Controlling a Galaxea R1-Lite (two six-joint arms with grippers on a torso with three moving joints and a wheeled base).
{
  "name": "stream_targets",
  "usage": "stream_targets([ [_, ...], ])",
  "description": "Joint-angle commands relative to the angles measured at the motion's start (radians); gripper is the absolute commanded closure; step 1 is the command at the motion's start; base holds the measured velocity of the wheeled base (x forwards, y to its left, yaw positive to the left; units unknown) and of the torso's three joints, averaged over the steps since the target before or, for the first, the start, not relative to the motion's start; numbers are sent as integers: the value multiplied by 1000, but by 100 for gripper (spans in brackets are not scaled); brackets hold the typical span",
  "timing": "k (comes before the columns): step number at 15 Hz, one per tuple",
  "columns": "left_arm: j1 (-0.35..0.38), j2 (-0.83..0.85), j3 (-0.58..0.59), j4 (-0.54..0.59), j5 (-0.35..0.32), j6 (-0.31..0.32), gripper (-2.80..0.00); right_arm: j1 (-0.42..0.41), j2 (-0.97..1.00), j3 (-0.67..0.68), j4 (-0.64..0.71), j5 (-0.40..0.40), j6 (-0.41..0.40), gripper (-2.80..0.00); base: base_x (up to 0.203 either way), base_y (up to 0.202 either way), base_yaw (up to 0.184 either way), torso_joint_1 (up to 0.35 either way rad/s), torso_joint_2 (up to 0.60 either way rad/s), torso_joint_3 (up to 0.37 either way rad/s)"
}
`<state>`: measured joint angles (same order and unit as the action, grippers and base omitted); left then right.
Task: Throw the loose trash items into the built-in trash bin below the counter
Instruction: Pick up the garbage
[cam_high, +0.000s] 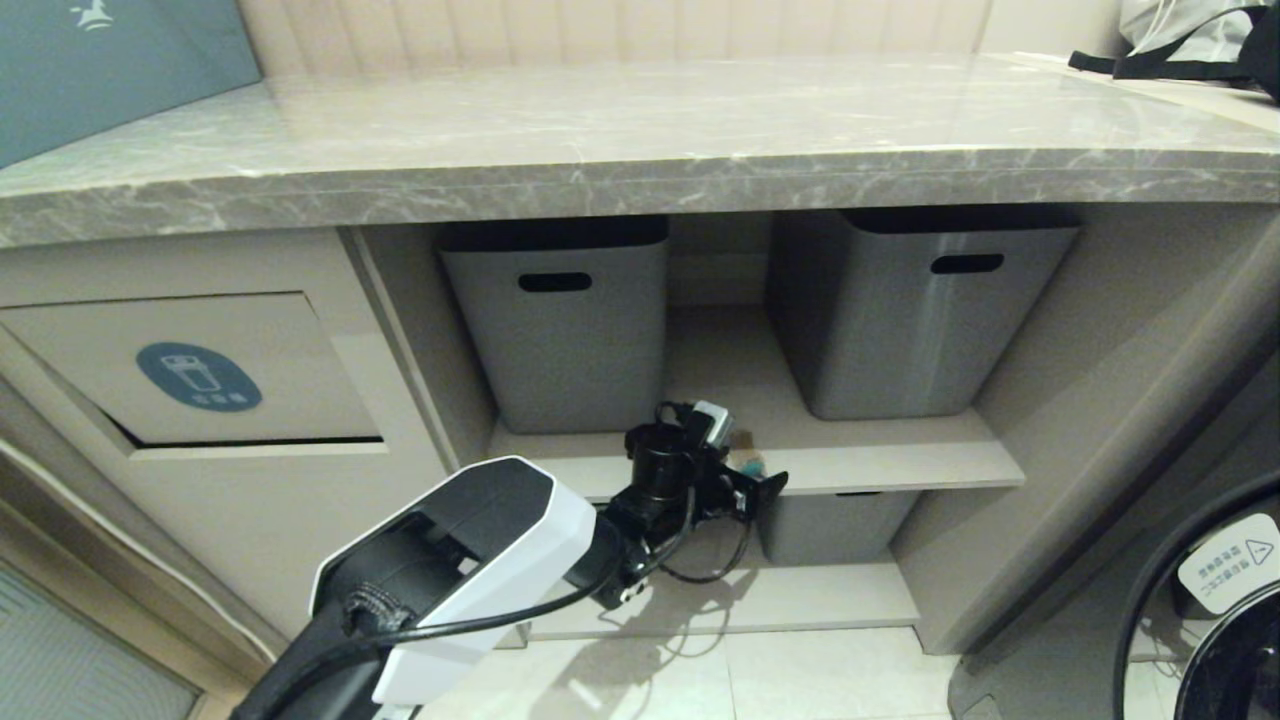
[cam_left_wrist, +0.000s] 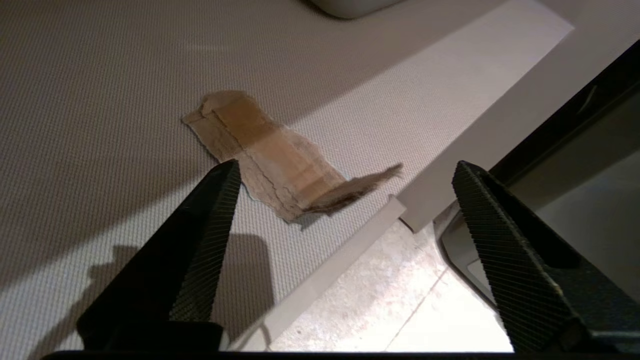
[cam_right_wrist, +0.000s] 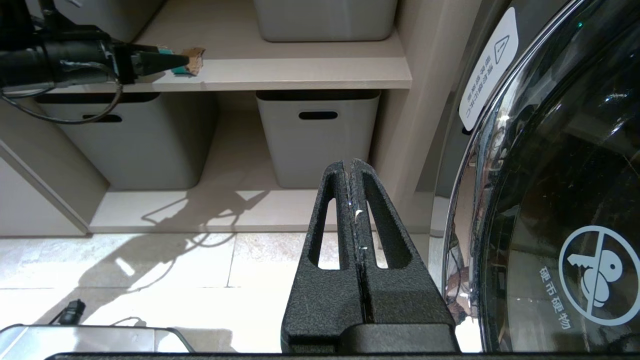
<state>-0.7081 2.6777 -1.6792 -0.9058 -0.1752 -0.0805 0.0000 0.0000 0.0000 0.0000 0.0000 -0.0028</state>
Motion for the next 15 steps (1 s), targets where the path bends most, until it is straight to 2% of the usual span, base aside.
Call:
stream_targets([
  [1,0,25,-33,-5,-1,7,-280,0,0,0,0,0,0,0,0,0,0,0,0,0],
  [2,0,44,-73,-5,2,26,-280,0,0,0,0,0,0,0,0,0,0,0,0,0],
  [3,0,60,-107,-1,13,40,0,0,0,0,0,0,0,0,0,0,0,0,0,0],
  [12,-1,70,-113,29,16,42,0,0,0,0,0,0,0,0,0,0,0,0,0,0],
  [15,-1,6,-59,31,16,36,0,0,0,0,0,0,0,0,0,0,0,0,0,0],
])
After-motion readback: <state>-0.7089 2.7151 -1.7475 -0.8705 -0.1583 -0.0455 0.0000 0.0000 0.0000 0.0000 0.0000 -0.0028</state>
